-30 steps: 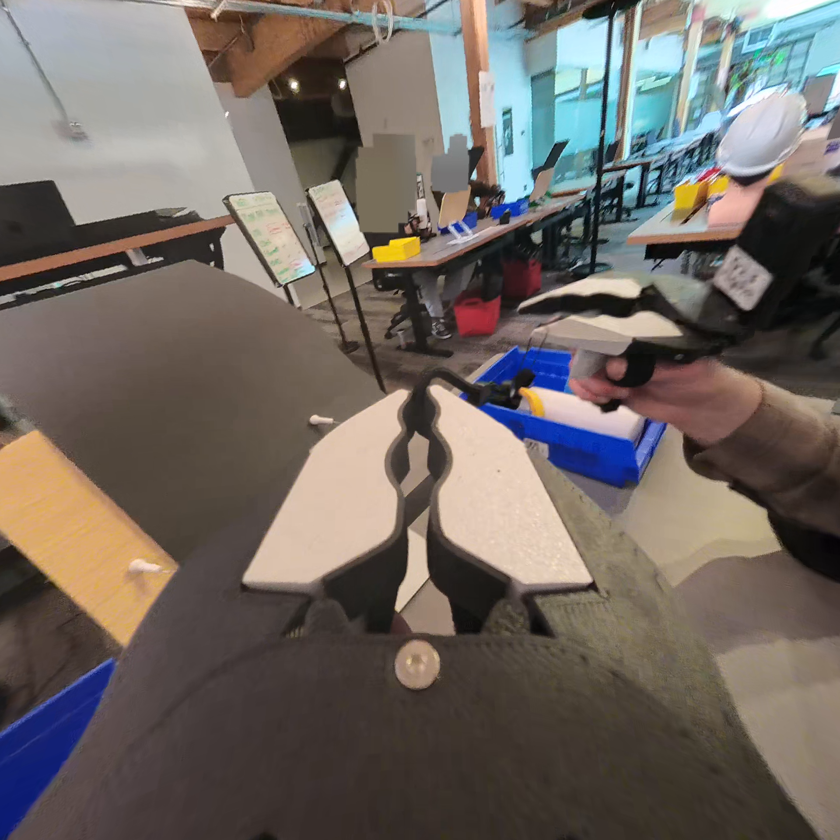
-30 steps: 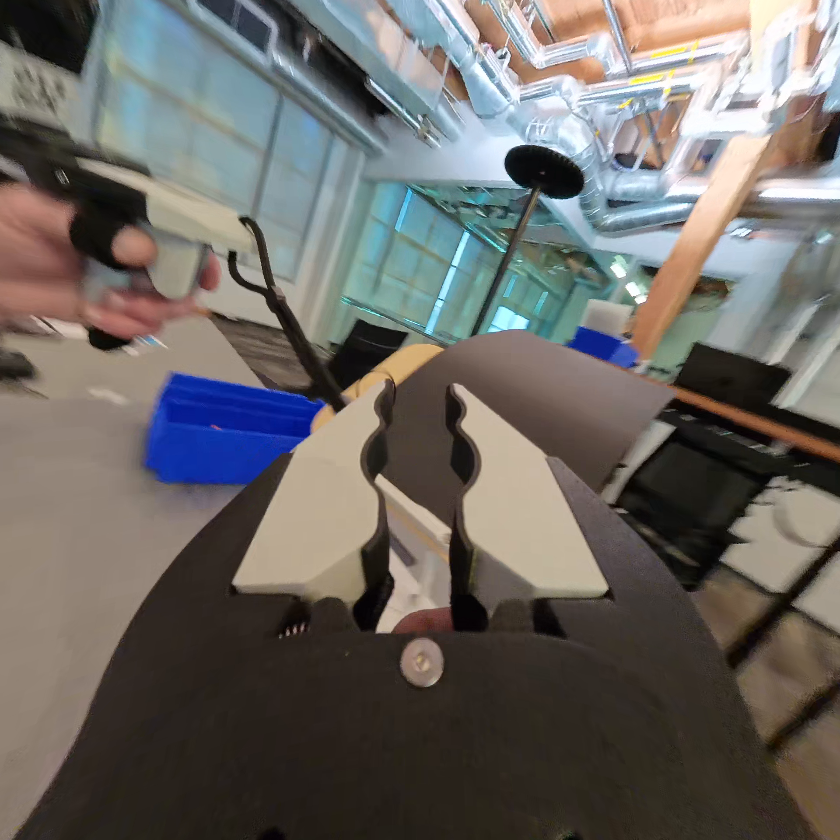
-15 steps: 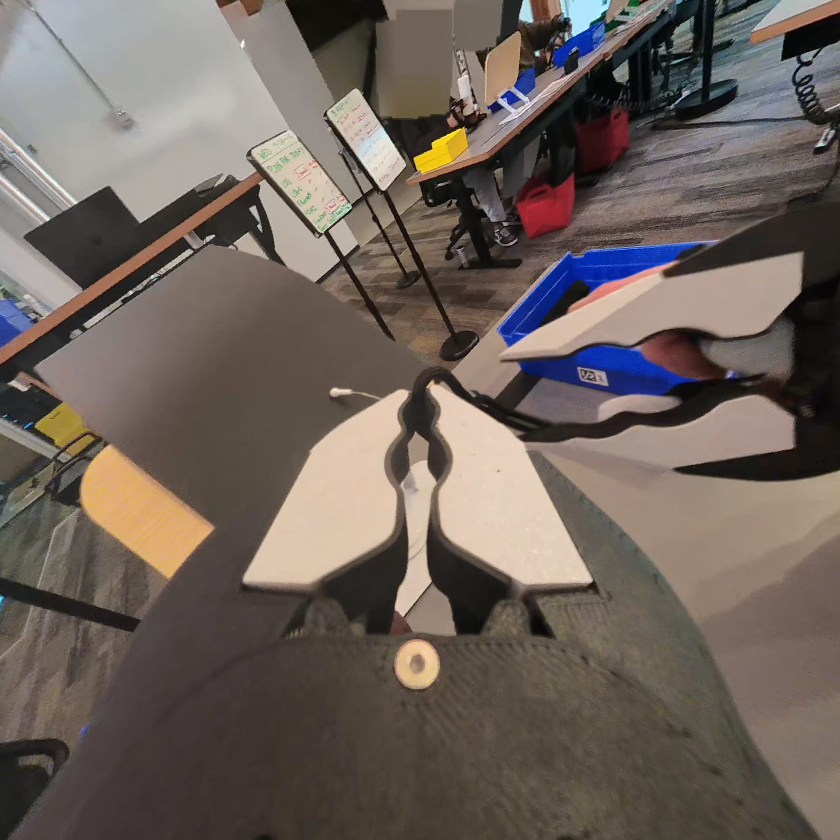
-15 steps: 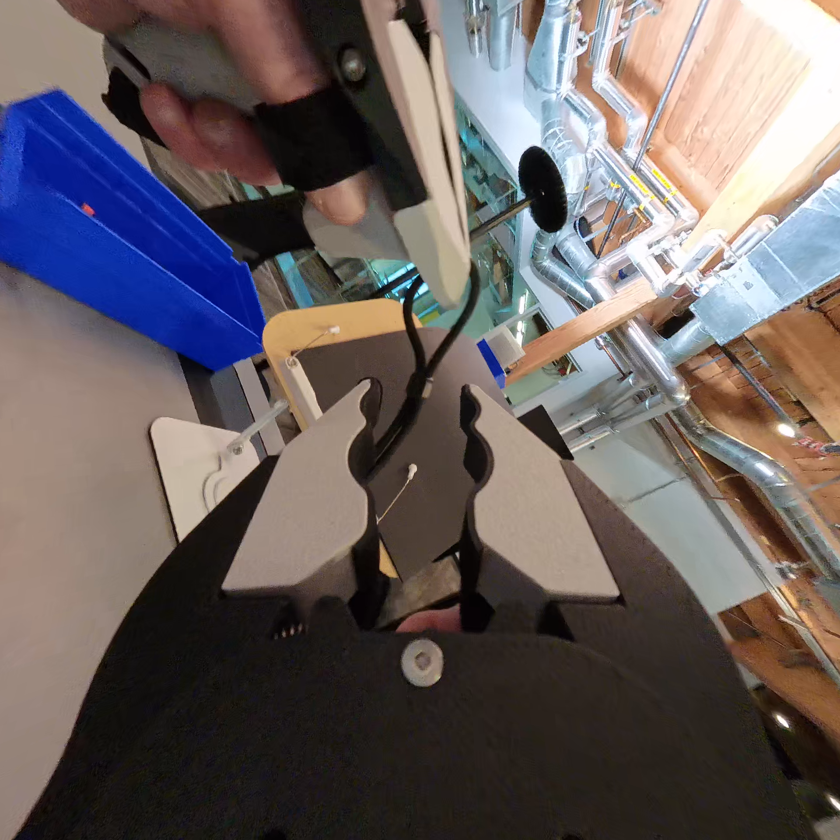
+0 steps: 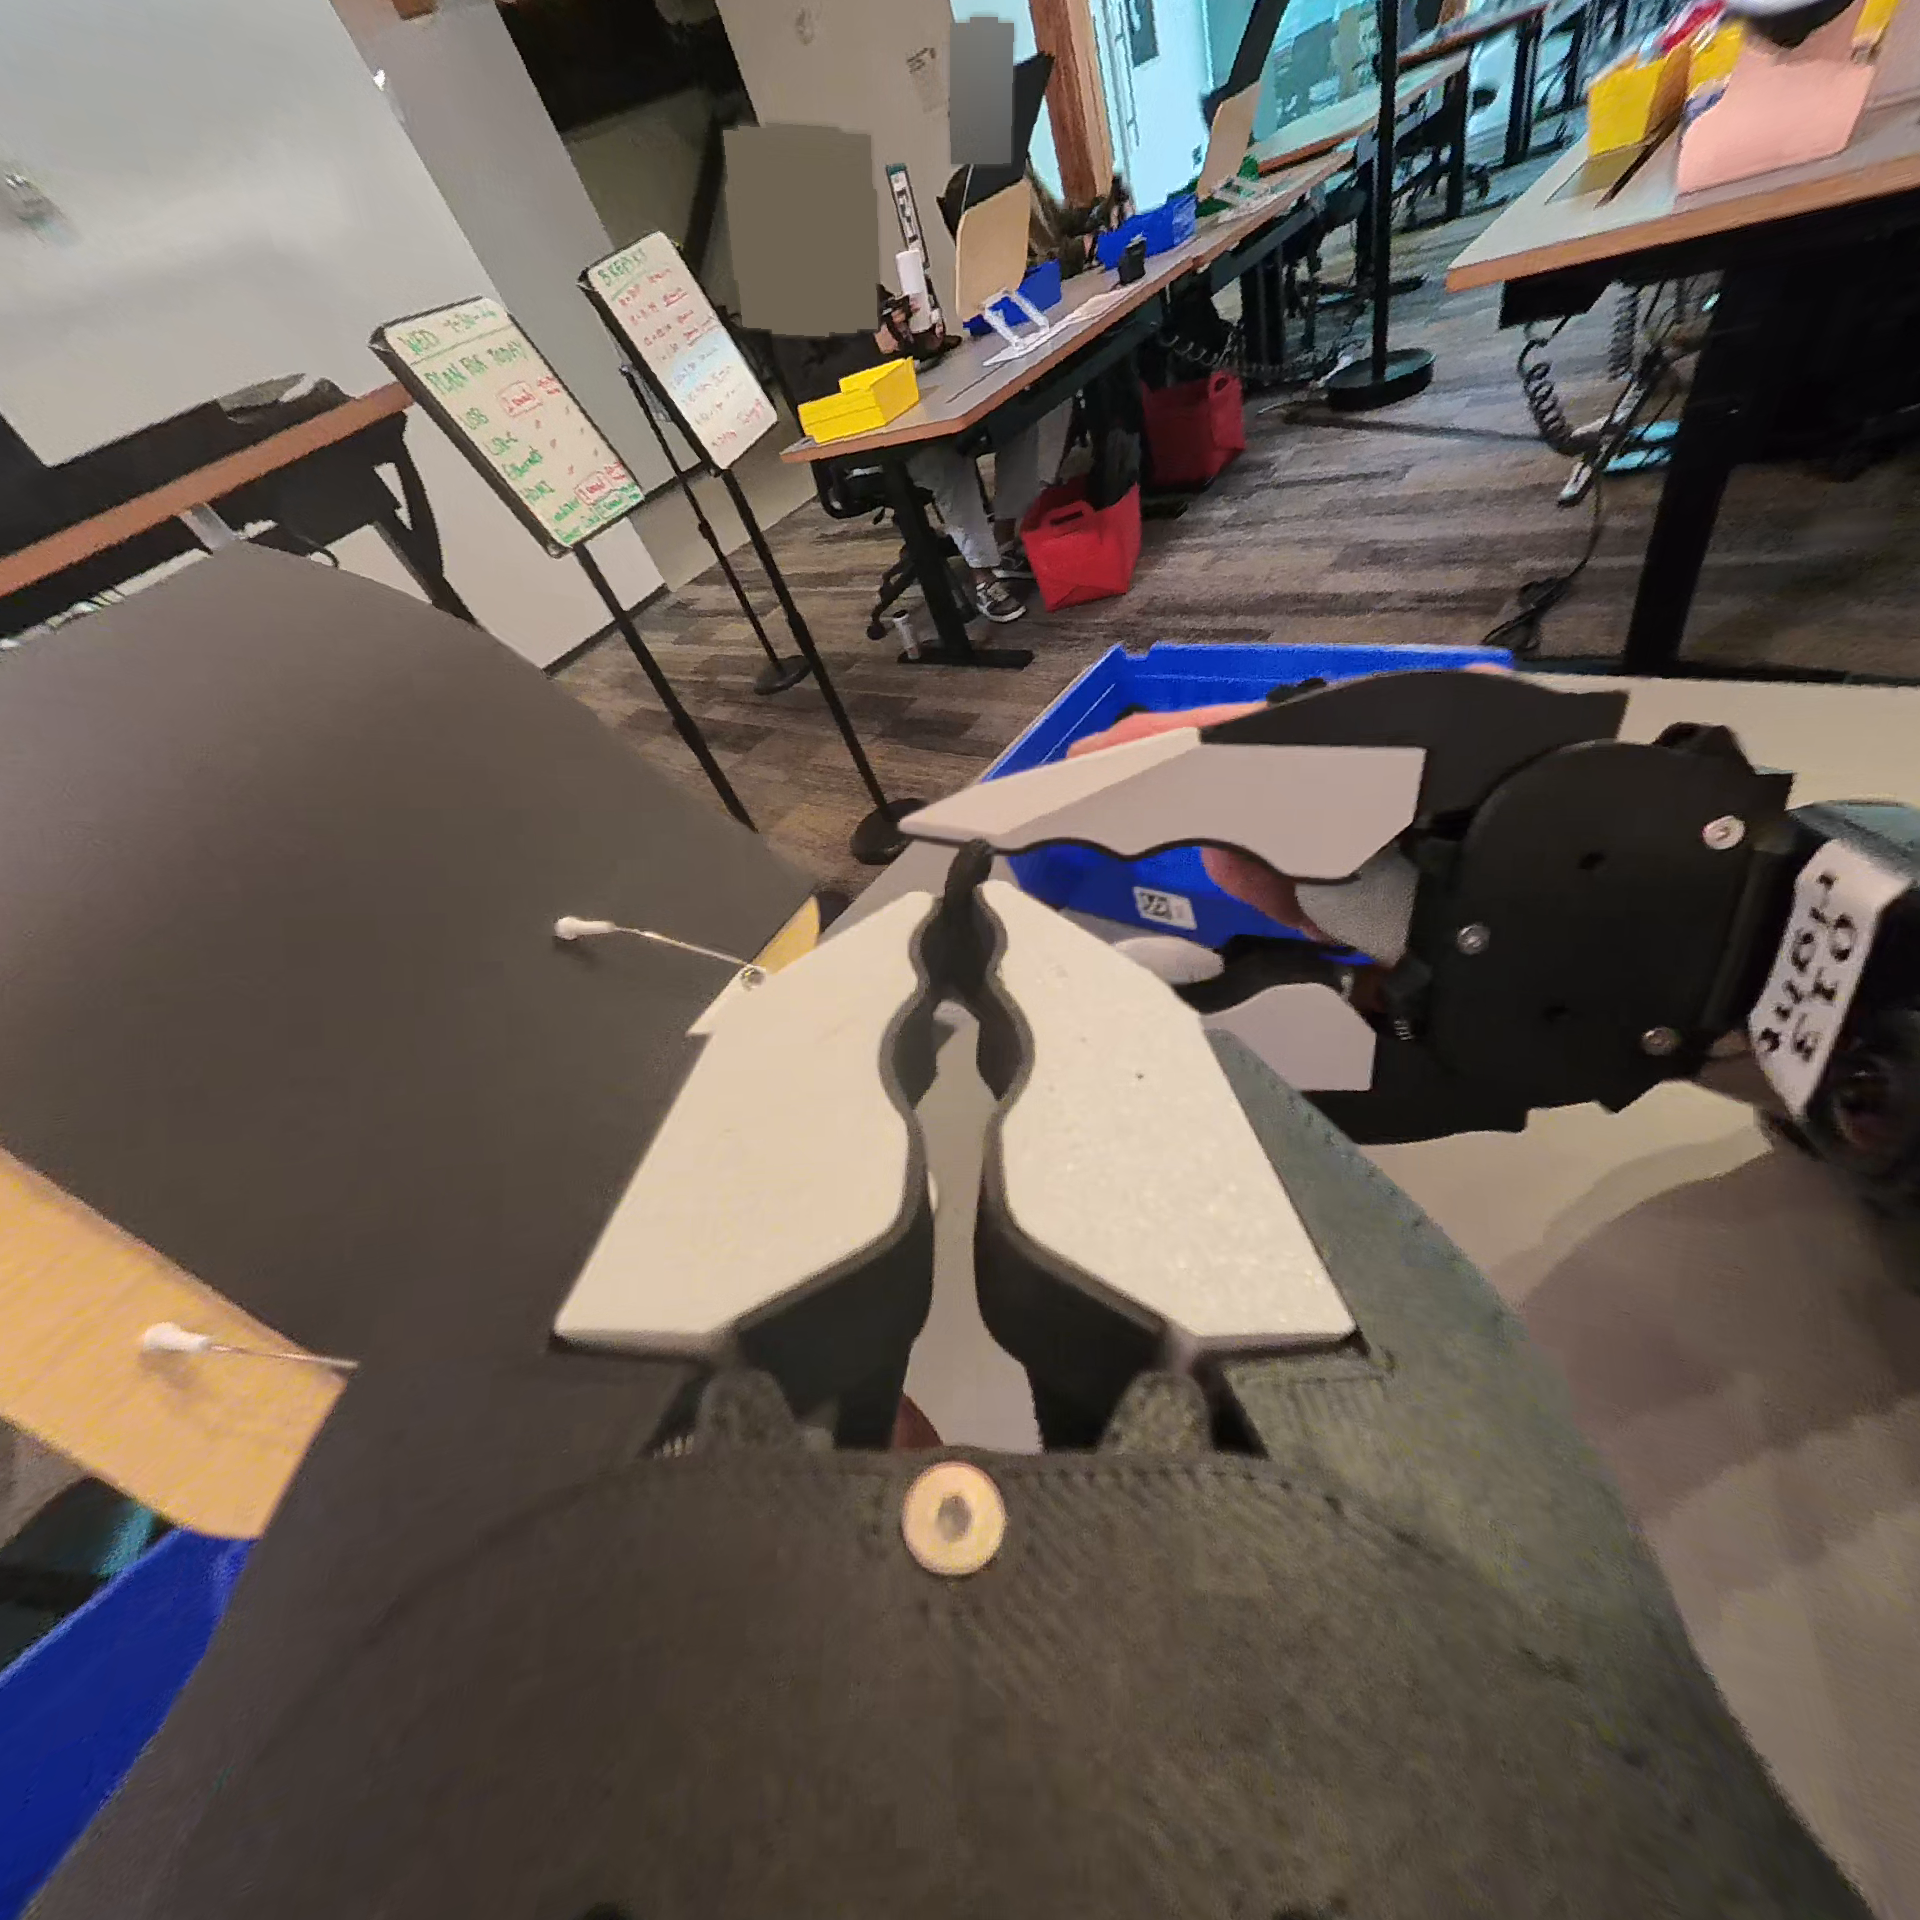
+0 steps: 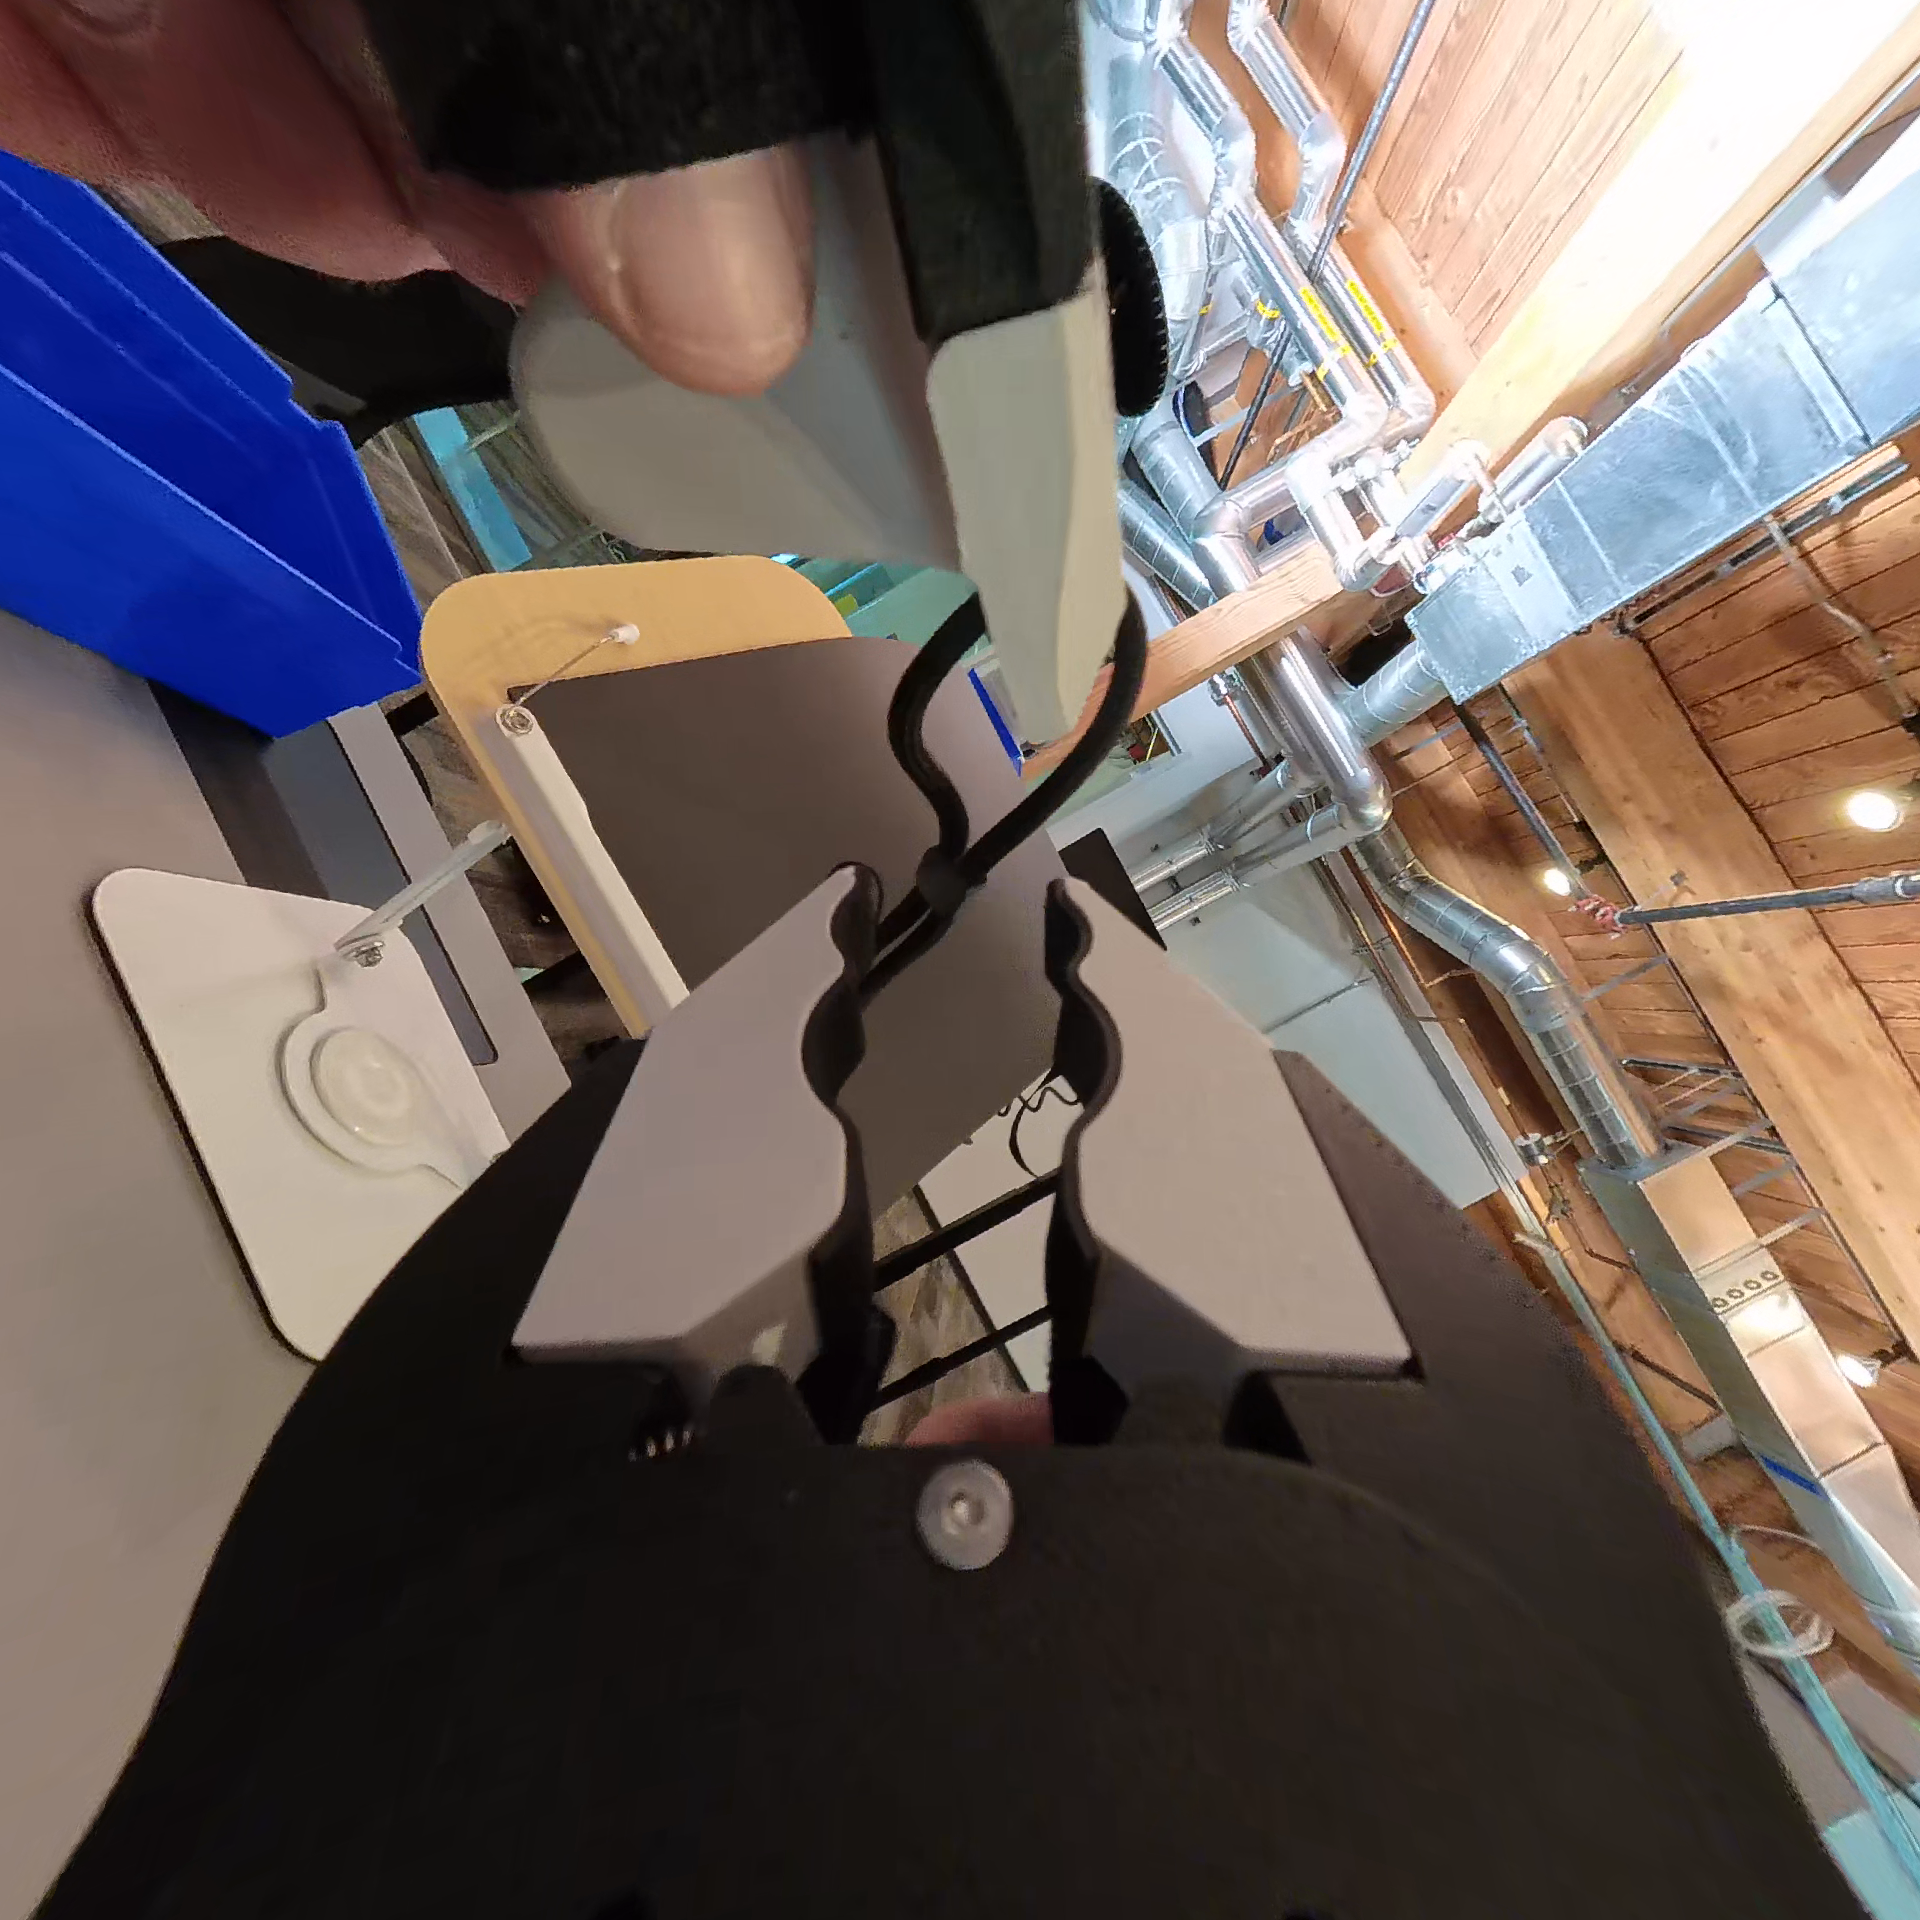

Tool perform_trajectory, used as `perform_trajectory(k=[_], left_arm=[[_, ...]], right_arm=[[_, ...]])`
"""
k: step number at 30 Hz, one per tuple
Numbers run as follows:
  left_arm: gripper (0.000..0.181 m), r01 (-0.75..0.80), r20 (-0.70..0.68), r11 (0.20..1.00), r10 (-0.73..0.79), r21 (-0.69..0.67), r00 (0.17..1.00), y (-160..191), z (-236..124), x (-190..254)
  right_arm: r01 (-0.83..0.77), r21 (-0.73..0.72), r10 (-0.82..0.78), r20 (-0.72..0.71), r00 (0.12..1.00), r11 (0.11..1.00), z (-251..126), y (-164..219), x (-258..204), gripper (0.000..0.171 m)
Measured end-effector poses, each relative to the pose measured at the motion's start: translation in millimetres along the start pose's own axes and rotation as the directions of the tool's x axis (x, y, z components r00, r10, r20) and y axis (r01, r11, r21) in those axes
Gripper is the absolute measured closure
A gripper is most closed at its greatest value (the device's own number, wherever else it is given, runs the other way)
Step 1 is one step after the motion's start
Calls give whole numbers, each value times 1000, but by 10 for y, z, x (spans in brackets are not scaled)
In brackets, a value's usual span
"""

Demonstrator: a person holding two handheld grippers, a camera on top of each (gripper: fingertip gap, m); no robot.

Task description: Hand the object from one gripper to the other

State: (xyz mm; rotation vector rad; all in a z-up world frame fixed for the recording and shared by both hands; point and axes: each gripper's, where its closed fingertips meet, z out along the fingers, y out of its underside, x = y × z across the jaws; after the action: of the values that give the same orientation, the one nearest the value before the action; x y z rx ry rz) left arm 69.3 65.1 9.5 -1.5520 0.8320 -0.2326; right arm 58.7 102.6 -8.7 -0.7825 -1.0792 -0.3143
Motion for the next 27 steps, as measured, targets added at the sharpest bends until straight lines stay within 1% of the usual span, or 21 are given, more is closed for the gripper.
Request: perform_trajectory(k=[2, 5, 6, 7, 9, 11, 23, 27], left_arm=[[180, 63, -41, 998, -62, 24, 997, -26, -18, 28], [180, 141, -105, 989, -135, 46, 985, -48, -33, 102], [180, 150, -117, 988, -144, 43, 983, -35, -30, 125], [180, 152, -118, 988, -146, 39, 982, -16, -23, 138], [180, 162, -134, 986, -157, 29, 979, 27, -10, 182], [180, 198, -164, 980, -191, 28, 968, 48, -10, 231], [180, 228, -139, 972, -219, 57, 966, 38, -171, 74], [180, 211, -135, 976, -201, 63, 970, 29, -207, 83]], right_arm=[[22, -12, -22, 3, 1000, 1000, 13, 16, -24, 132], [31, -11, -31, 13, 999, 999, 32, 19, -96, 133], [31, -1, -31, 3, 1000, 1000, 29, 6, -99, 140], [36, 8, -35, -15, 999, 999, 22, -10, -88, 153], [42, 20, -41, -47, 998, 999, 3, -42, -52, 164], [37, 22, -36, -43, 998, 999, 0, -41, -62, 169], [51, 22, -51, 8, 999, 998, 26, 85, -86, 170], [39, -11, -38, 40, 998, 999, 55, 184, -101, 170]])
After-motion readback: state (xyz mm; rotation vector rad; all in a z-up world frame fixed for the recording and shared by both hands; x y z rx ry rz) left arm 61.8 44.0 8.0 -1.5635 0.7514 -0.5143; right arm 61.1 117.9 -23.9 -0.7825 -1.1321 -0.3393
